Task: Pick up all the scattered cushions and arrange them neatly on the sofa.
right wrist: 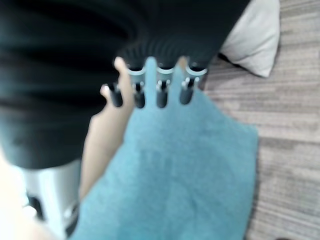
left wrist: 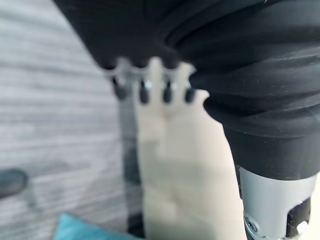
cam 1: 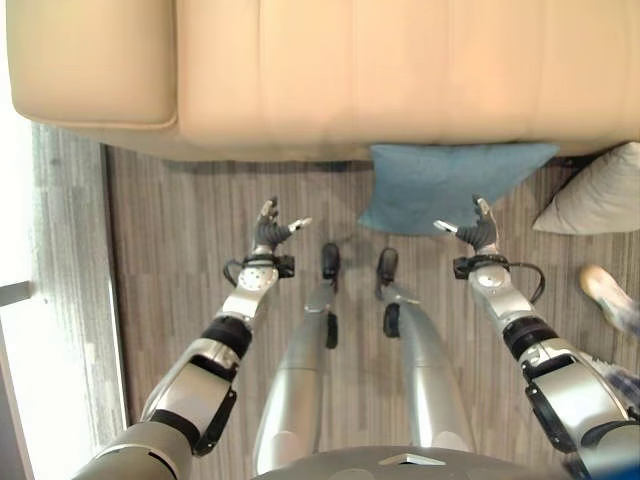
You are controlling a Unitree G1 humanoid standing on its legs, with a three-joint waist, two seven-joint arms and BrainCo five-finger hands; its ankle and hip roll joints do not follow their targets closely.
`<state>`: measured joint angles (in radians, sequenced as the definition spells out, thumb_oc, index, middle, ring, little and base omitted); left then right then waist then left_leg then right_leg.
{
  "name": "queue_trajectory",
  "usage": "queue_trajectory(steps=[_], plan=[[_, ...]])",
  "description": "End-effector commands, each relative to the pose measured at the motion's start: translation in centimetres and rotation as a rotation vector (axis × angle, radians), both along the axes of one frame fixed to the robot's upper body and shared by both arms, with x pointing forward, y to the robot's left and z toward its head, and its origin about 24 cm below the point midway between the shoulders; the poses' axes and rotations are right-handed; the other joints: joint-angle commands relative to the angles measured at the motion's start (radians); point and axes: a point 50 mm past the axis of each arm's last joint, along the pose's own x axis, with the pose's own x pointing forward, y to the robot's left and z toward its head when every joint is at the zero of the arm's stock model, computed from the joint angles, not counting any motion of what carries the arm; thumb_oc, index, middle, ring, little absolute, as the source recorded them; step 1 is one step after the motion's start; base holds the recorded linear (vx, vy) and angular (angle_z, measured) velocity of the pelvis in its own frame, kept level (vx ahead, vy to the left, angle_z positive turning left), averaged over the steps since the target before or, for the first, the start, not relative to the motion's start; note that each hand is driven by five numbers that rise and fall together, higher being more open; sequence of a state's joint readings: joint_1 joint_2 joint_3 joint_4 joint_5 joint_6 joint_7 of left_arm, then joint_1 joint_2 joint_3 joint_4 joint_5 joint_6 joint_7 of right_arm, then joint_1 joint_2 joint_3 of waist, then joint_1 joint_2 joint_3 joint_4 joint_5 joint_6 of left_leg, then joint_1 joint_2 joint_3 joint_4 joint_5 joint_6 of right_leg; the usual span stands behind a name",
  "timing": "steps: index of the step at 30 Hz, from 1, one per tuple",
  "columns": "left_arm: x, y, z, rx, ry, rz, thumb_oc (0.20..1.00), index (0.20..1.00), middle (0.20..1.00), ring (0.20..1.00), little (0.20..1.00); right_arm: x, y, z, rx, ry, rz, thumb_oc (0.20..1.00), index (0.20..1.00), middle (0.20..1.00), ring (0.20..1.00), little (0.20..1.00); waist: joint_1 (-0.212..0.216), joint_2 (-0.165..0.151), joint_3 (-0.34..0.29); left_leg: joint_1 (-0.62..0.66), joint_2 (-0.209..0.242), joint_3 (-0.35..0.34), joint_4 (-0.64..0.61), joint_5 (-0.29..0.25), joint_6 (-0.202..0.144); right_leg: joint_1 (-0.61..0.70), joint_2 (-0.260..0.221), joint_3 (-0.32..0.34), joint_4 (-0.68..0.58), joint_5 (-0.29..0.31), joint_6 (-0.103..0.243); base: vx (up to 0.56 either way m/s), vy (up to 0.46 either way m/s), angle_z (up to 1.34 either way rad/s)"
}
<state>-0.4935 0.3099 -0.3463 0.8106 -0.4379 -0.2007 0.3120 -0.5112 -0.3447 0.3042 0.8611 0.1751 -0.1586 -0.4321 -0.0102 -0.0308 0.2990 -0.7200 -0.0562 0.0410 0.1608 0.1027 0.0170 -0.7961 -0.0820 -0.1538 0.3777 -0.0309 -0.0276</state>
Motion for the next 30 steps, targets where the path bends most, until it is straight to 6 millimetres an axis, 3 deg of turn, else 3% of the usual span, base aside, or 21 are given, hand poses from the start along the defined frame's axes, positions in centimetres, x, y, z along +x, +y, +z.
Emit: queue_trajectory(steps=[1,2,4,6,7,10,13,14,16,17,21,23,26,27,28,29,30], plan=[[-0.8,0.6,-1.0,0.029,0.020,-0.005,1.000,1.000,1.000,1.000,1.000,-1.5,0.0,-2.0,0.018,0.059,0.005,1.000,1.000,1.000,1.000,1.000,-0.008,0.003,-0.053,0.037,0.034,-0.045,-0.024,-0.056,-0.061,0.077,-0.035,0.037,-0.124,0.034,0.114,-0.03,-0.003,-0.04],[-1.9,1.1,-2.4,0.035,0.072,-0.004,1.000,1.000,1.000,1.000,1.000,-2.7,-0.4,-3.5,0.020,0.122,0.001,1.000,1.000,1.000,1.000,1.000,-0.008,0.001,-0.055,0.090,0.033,-0.037,-0.052,-0.025,-0.058,0.137,-0.036,0.026,-0.155,0.062,0.110,0.00,0.000,0.00],[-2.5,1.4,-3.1,0.039,0.102,-0.005,1.000,1.000,1.000,1.000,1.000,-3.4,-0.7,-4.2,0.023,0.154,-0.001,1.000,1.000,1.000,1.000,1.000,-0.007,-0.002,-0.058,0.128,0.035,-0.037,-0.070,-0.024,-0.060,0.176,-0.034,0.026,-0.169,0.061,0.111,0.05,-0.008,0.02],[-4.7,2.5,-5.4,0.061,0.204,0.001,1.000,1.000,1.000,1.000,1.000,-5.6,-1.7,-6.5,0.022,0.259,-0.012,1.000,1.000,1.000,1.000,1.000,-0.008,-0.008,-0.065,0.236,0.039,-0.035,-0.114,-0.021,-0.064,0.289,-0.032,0.016,-0.203,0.056,0.116,0.10,-0.020,0.06],[-4.7,2.5,-5.4,0.061,0.204,0.001,1.000,1.000,1.000,1.000,1.000,-5.6,-1.7,-6.5,0.022,0.259,-0.012,1.000,1.000,1.000,1.000,1.000,-0.008,-0.008,-0.064,0.239,0.039,-0.035,-0.115,-0.020,-0.064,0.291,-0.032,0.016,-0.204,0.056,0.116,0.12,-0.014,0.02],[-9.3,4.5,-9.7,0.102,0.429,0.027,1.000,1.000,1.000,1.000,1.000,-10.0,-3.3,-10.4,-0.020,0.487,-0.019,1.000,1.000,1.000,1.000,1.000,-0.014,-0.011,-0.089,0.389,0.050,-0.030,-0.174,-0.019,-0.069,0.449,-0.023,0.007,-0.259,0.051,0.125,0.16,-0.002,-0.01],[-12.4,5.7,-12.0,0.119,0.571,0.055,1.000,1.000,1.000,1.000,1.000,-12.6,-4.0,-12.2,-0.034,0.603,-0.028,1.000,1.000,1.000,1.000,1.000,-0.018,-0.016,-0.116,0.459,0.055,-0.021,-0.188,-0.028,-0.070,0.525,-0.014,0.006,-0.289,0.047,0.130,0.10,-0.008,-0.01],[-12.4,5.7,-12.0,0.119,0.571,0.055,1.000,1.000,1.000,1.000,1.000,-12.6,-4.0,-12.2,-0.034,0.604,-0.028,1.000,1.000,1.000,1.000,1.000,-0.018,-0.016,-0.114,0.461,0.056,-0.021,-0.189,-0.028,-0.070,0.527,-0.014,0.006,-0.290,0.047,0.130,0.06,-0.012,-0.03],[-15.2,6.4,-13.6,0.141,0.692,0.060,1.000,1.000,1.000,1.000,1.000,-15.0,-4.4,-13.6,-0.057,0.710,-0.019,1.000,1.000,1.000,1.000,1.000,-0.020,-0.022,-0.139,0.520,0.059,-0.012,-0.198,-0.042,-0.067,0.590,-0.004,0.007,-0.311,0.041,0.133,0.09,-0.023,-0.03],[-15.2,6.4,-13.6,0.141,0.692,0.060,1.000,1.000,1.000,1.000,1.000,-15.0,-4.4,-13.6,-0.057,0.710,-0.019,1.000,1.000,1.000,1.000,1.000,-0.020,-0.023,-0.137,0.523,0.059,-0.012,-0.198,-0.042,-0.067,0.593,-0.004,0.007,-0.312,0.042,0.133,0.12,-0.027,-0.04],[-19.8,6.9,-15.6,0.141,0.866,0.061,1.000,1.000,1.000,1.000,1.000,-18.7,-4.8,-15.3,-0.032,0.848,-0.044,1.000,1.000,1.000,1.000,1.000,-0.021,-0.022,-0.181,0.630,0.065,-0.002,-0.208,-0.079,-0.057,0.692,0.013,0.023,-0.337,0.020,0.131,0.10,-0.025,-0.09],[-21.1,6.9,-16.0,0.140,0.910,0.060,1.000,1.000,1.000,1.000,1.000,-20.0,-4.8,-15.9,0.011,0.882,-0.074,1.000,1.000,1.000,1.000,1.000,-0.027,-0.024,-0.195,0.663,0.067,0.000,-0.198,-0.098,-0.056,0.733,0.020,0.038,-0.353,0.014,0.127,0.09,-0.058,-0.21],[-21.0,6.5,-16.1,0.134,0.911,0.043,1.000,1.000,1.000,1.000,1.000,-21.1,-4.9,-16.3,0.024,0.924,-0.093,1.000,1.000,1.000,1.000,1.000,-0.034,-0.028,-0.192,0.660,0.064,-0.007,-0.127,-0.133,-0.052,0.762,0.026,0.066,-0.367,0.012,0.118,-0.03,-0.024,-0.10],[-19.8,5.8,-15.9,0.122,0.870,0.033,1.000,1.000,1.000,1.000,1.000,-21.1,-5.1,-16.2,0.021,0.928,-0.098,1.000,1.000,1.000,1.000,1.000,-0.025,-0.039,-0.174,0.628,0.027,-0.105,-0.039,-0.163,-0.058,0.749,0.026,0.106,-0.362,0.021,0.112,-0.09,0.032,-0.12],[-19.8,5.8,-15.9,0.122,0.870,0.033,1.000,1.000,1.000,1.000,1.000,-21.1,-5.1,-16.2,0.021,0.928,-0.099,1.000,1.000,1.000,1.000,1.000,-0.025,-0.039,-0.174,0.627,0.027,-0.106,-0.036,-0.165,-0.057,0.750,0.026,0.105,-0.361,0.021,0.112,-0.14,0.095,-0.24],[-19.2,5.1,-15.8,0.100,0.844,0.026,1.000,1.000,1.000,1.000,1.000,-21.1,-5.3,-16.2,0.025,0.925,-0.110,1.000,1.000,1.000,1.000,1.000,-0.021,-0.039,-0.172,0.610,-0.009,-0.223,-0.026,-0.180,-0.059,0.732,0.030,0.149,-0.356,0.030,0.115,-0.05,0.097,-0.49],[-19.2,5.0,-15.9,0.101,0.848,0.020,1.000,1.000,1.000,1.000,1.000,-21.4,-5.4,-16.2,0.030,0.935,-0.118,1.000,1.000,1.000,1.000,1.000,-0.027,-0.035,-0.179,0.618,-0.012,-0.234,-0.039,-0.187,-0.051,0.728,0.033,0.162,-0.354,0.033,0.119,-0.05,0.097,-0.70]])
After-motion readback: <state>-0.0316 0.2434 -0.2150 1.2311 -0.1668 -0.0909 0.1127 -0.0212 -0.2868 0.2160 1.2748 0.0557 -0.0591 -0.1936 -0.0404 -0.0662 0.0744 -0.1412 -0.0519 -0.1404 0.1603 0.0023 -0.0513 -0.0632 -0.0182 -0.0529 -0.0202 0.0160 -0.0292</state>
